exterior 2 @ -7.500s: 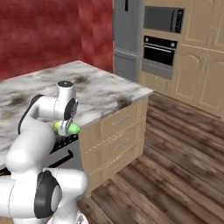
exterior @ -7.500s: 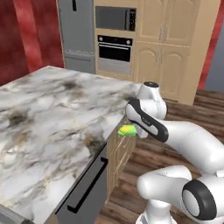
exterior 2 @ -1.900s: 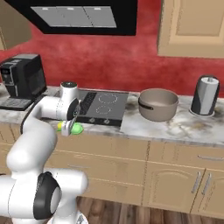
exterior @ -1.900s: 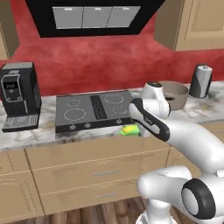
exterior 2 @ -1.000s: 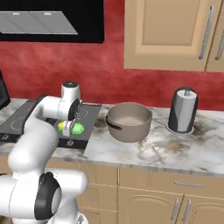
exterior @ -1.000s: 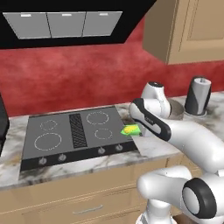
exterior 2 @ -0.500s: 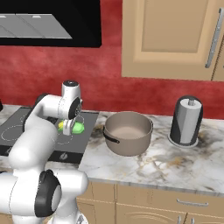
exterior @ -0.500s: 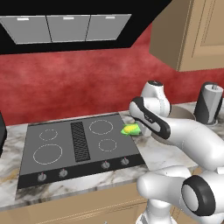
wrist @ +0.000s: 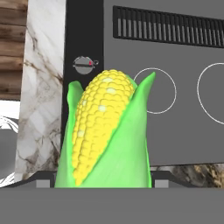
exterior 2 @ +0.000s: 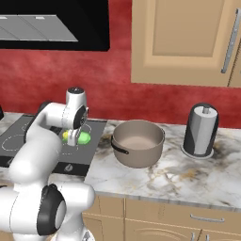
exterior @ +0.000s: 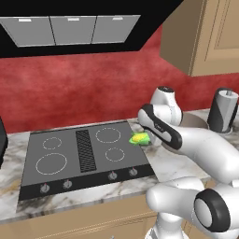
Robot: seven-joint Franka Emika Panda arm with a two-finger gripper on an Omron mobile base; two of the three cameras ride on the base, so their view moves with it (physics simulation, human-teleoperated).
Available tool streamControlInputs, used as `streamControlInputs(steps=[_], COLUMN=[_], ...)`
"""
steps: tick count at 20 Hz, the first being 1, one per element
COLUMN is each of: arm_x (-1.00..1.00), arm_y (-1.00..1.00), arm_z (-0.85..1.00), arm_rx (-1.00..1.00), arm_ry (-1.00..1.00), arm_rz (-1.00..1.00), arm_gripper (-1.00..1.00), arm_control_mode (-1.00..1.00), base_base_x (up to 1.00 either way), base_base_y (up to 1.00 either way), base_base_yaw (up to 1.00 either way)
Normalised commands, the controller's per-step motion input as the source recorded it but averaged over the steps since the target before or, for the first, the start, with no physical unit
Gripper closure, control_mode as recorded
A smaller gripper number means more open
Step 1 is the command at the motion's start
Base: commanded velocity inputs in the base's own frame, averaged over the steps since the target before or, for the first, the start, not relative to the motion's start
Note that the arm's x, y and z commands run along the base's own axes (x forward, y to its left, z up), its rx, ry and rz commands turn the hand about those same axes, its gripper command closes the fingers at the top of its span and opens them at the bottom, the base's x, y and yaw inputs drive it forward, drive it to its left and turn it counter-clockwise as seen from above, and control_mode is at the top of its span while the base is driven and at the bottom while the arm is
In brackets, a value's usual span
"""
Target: Turn on the sink faucet. Then move the corn from the counter to the sink. Turn off the sink. Move the vegetable from the sink to the pot next to the stove. Finally move the pot to the front left burner.
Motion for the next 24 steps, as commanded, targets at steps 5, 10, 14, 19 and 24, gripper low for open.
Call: streamControlInputs(steps=[5,10,14,19,24], arm_x=[-0.03,0.00,0.09,0.22,0.30], arm_y=[-0.06,-0.27,-0.37,-0.65,-0.81], arm_z=[0.00,0.00,0.00,0.00,0.08], arm_rx=[0.00,0.00,0.00,0.00,0.00], arm_ry=[-0.02,0.00,0.00,0.00,0.00], arm_rz=[0.00,-0.18,-0.22,-0.19,-0.10], arm_gripper=[1.00,1.00,1.00,1.00,1.00], arm_control_mode=[-1.00,-1.00,-1.00,-1.00,-1.00], base_base_x=[0.00,0.00,0.00,0.00,0.00], base_base_y=[0.00,0.00,0.00,0.00,0.00], base_base_yaw=[0.00,0.00,0.00,0.00,0.00])
